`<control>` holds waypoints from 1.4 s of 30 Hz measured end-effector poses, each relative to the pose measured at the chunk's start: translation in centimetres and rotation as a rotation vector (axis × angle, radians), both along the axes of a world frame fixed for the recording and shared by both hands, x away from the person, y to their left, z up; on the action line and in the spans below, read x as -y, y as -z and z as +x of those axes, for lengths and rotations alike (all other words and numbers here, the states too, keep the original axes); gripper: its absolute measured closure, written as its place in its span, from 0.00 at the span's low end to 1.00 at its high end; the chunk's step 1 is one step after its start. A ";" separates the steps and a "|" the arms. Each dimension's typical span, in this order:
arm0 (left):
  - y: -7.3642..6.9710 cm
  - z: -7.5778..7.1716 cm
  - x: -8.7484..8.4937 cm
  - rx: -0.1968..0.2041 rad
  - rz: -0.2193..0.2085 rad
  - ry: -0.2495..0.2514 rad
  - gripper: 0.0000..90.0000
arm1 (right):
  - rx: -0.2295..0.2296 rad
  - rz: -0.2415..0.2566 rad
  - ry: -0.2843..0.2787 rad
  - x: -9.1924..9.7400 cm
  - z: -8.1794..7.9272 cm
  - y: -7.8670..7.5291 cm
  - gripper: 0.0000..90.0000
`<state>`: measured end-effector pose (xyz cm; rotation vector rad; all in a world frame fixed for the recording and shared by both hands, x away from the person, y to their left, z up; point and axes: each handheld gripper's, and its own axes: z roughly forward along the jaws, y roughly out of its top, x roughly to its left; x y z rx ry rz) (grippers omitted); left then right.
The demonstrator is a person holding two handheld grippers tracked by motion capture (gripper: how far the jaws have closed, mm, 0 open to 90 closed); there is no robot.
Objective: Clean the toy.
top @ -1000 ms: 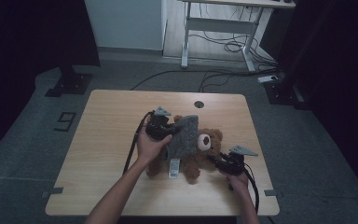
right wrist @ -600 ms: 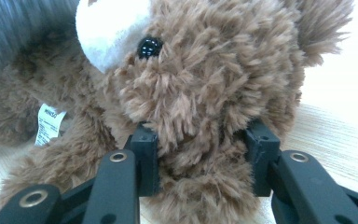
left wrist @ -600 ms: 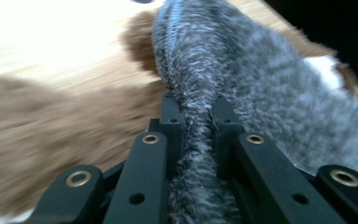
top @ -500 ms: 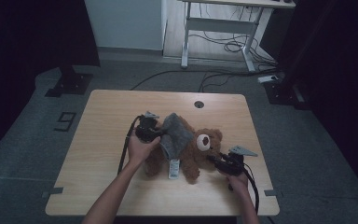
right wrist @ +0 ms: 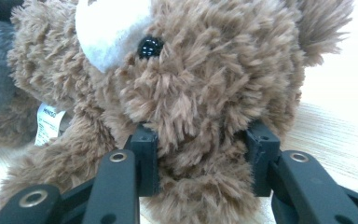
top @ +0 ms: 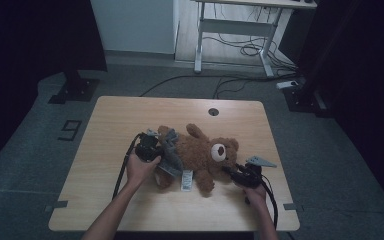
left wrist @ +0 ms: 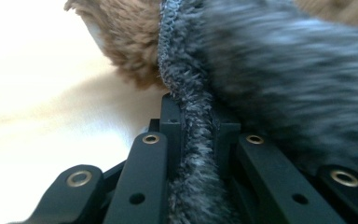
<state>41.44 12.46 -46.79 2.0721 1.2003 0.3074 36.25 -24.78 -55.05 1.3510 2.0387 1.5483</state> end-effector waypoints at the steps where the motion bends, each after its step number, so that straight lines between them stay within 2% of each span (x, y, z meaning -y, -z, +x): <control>1: -0.9 -0.2 0.3 0.021 -0.024 0.015 0.87 | 0.001 0.000 0.001 0.0 0.0 0.0 0.63; 2: -2.2 -0.4 1.0 0.051 -0.038 0.037 0.87 | 0.001 0.000 0.002 0.0 0.0 0.0 0.63; 5: -4.6 -0.7 3.3 0.118 -0.027 0.093 0.87 | 0.006 -0.005 0.015 -0.3 0.0 0.0 0.63; 8: -6.1 -0.2 6.7 0.174 0.024 0.136 0.86 | 0.016 -0.014 0.024 -0.5 -0.1 -0.1 0.63; 9: -6.2 0.4 7.8 0.176 0.046 0.148 0.86 | 0.021 -0.019 0.026 -0.5 -0.1 -0.1 0.63; 11: -5.9 1.3 9.0 0.160 0.047 0.147 0.86 | 0.023 -0.019 0.026 -0.5 0.0 -0.1 0.63; 13: -4.9 3.0 10.0 0.111 0.052 0.132 0.86 | 0.024 -0.019 0.026 -0.5 0.0 0.0 0.63; 14: -4.4 3.5 10.1 0.094 0.057 0.127 0.86 | 0.027 -0.023 0.026 -0.5 0.0 0.0 0.63; 15: -3.6 4.3 10.1 0.060 0.045 0.110 0.86 | 0.027 -0.027 0.025 -0.5 -0.1 -0.1 0.63; 19: -2.1 5.3 8.9 0.002 -0.039 0.081 0.86 | 0.030 -0.021 0.025 -0.6 0.0 0.0 0.62; 22: -1.6 5.0 8.4 -0.020 -0.034 0.094 0.86 | 0.032 -0.024 0.018 -0.5 0.0 0.0 0.62; 25: -1.3 4.5 7.9 -0.028 -0.044 0.100 0.87 | 0.031 -0.039 0.014 -0.7 -0.1 -0.1 0.59; 27: -1.2 4.1 7.8 -0.025 -0.042 0.106 0.87 | 0.035 -0.058 0.007 -0.7 -0.3 -0.2 0.52; 31: -1.3 3.3 7.5 -0.015 -0.029 0.116 0.87 | 0.031 -0.059 0.024 -0.7 -0.4 -0.3 0.43; 33: -1.2 3.2 7.3 -0.017 -0.041 0.119 0.87 | 0.025 -0.053 0.022 -0.6 -0.3 -0.3 0.38; 38: -0.7 2.7 6.8 -0.026 -0.088 0.120 0.87 | 0.009 -0.024 0.006 0.1 -0.3 -0.8 0.30; 40: -0.7 2.5 6.8 -0.022 -0.087 0.125 0.88 | 0.002 0.001 0.008 0.4 -0.3 -1.1 0.29; 42: -0.6 2.0 6.9 -0.010 -0.083 0.130 0.88 | 0.008 0.047 0.021 0.7 -0.3 -1.6 0.27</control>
